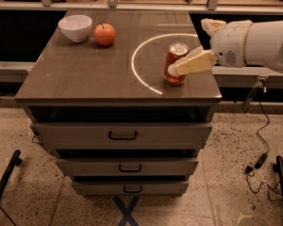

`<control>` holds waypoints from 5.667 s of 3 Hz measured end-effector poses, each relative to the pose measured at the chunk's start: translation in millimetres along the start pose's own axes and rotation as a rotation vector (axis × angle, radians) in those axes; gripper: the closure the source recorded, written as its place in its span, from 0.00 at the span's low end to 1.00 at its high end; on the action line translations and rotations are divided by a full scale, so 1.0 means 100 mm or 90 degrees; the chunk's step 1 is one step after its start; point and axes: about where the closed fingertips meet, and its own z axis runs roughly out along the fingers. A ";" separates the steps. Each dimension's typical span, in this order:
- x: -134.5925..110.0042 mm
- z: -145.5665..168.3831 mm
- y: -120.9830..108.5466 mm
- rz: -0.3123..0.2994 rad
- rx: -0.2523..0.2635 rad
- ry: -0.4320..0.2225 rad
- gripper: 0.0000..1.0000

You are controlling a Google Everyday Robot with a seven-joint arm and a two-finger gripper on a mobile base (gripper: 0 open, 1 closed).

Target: Knock coke can over

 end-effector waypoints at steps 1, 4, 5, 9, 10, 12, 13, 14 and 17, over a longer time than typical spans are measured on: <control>0.11 0.15 -0.19 0.044 0.046 -0.079 0.00; 0.45 0.54 -0.34 0.122 0.079 -0.158 0.02; 0.54 0.56 -0.35 0.139 0.083 -0.171 0.17; -0.67 0.11 -0.27 -0.075 -0.042 -0.091 1.00; -1.35 -0.16 -0.27 -0.155 -0.044 0.015 1.00; -0.61 0.18 -0.56 -0.100 -0.070 0.342 1.00; -0.28 0.59 -0.45 -0.136 -0.119 0.517 1.00; -0.44 1.43 -0.01 -0.249 -0.192 0.620 1.00; -0.32 2.26 0.31 -0.292 -0.251 0.657 1.00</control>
Offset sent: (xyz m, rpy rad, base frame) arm 0.0615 -0.0185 -0.0321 0.3005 -0.0870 -0.1509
